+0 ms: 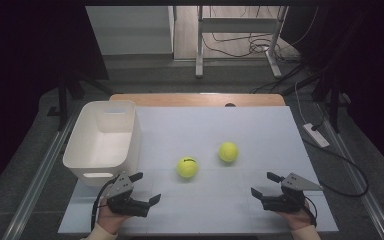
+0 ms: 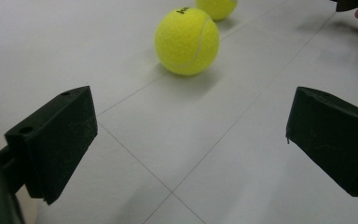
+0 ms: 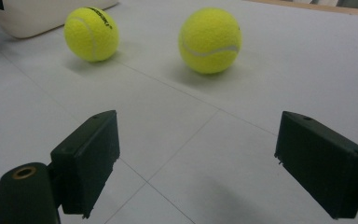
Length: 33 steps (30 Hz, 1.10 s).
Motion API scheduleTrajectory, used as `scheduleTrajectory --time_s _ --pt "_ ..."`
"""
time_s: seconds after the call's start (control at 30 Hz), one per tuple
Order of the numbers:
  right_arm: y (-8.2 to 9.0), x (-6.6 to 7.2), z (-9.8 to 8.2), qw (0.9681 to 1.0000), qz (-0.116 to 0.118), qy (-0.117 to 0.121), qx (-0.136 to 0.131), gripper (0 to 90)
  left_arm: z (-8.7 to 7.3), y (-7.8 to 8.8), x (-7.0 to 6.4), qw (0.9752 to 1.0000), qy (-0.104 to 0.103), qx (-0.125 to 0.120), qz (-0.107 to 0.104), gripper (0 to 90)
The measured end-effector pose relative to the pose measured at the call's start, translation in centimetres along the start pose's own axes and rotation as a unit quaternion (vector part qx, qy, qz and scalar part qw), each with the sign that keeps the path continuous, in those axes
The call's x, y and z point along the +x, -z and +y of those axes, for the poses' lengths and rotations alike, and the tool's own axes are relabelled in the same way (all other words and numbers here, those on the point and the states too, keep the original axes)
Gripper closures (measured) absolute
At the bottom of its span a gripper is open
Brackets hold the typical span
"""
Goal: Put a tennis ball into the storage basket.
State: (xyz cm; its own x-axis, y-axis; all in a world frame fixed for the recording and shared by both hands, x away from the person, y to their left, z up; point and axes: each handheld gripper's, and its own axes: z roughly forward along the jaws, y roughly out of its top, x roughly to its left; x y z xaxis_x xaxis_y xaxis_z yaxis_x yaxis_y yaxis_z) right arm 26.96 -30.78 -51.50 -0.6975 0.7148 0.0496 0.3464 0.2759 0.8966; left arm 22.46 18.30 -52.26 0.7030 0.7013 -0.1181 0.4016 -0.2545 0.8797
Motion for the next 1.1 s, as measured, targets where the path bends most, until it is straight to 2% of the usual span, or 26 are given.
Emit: scheduleTrajectory --time_s 0.13,0.83,1.1 --pt "-0.1 0.0 0.0 1.0 0.003 0.002 0.001 14.1 0.0 0.1 0.0 1.0 0.0 -0.002 0.007 2.7" --pt "-0.1 -0.3 -0.1 0.9999 0.005 -0.009 0.005 14.2 0.8 -0.1 -0.3 1.0 0.003 0.003 -0.005 2.0" --pt "-0.2 -0.2 -0.2 0.9999 0.006 -0.006 0.008 14.2 1.4 -0.3 -0.7 1.0 0.001 0.009 -0.001 1.9"
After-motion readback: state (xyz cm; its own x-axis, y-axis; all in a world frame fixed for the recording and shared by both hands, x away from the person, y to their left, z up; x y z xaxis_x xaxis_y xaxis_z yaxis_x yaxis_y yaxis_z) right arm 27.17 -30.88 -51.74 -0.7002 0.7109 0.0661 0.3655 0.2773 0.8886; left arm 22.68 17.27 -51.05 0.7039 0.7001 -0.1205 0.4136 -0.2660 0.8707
